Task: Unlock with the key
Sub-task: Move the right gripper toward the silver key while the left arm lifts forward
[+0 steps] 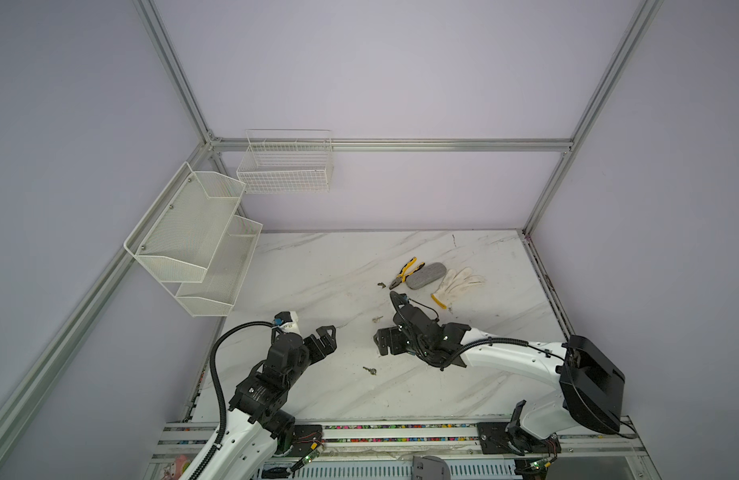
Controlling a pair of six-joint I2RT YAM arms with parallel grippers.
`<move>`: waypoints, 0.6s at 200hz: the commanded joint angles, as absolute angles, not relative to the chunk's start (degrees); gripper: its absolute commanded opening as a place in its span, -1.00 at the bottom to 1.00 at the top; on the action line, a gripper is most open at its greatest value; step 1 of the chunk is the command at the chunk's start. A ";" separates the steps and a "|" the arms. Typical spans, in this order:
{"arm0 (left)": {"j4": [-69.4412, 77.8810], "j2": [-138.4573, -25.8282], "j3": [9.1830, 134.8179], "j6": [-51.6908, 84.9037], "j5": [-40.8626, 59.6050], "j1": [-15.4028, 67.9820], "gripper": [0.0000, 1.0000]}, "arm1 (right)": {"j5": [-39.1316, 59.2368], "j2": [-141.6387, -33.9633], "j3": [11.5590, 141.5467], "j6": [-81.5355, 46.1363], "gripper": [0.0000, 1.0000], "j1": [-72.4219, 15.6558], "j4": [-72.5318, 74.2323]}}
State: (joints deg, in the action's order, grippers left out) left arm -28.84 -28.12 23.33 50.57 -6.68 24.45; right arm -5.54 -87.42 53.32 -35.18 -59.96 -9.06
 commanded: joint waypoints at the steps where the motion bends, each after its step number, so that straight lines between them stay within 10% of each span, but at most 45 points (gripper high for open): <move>1: -32.64 -26.92 23.38 52.45 -5.87 24.58 1.00 | -10.20 -89.95 55.47 -41.17 0.92 -63.60 -11.69; 120: -38.58 -26.02 24.08 54.58 -3.62 24.59 1.00 | -14.76 -99.16 58.47 -48.64 0.27 -71.79 -14.59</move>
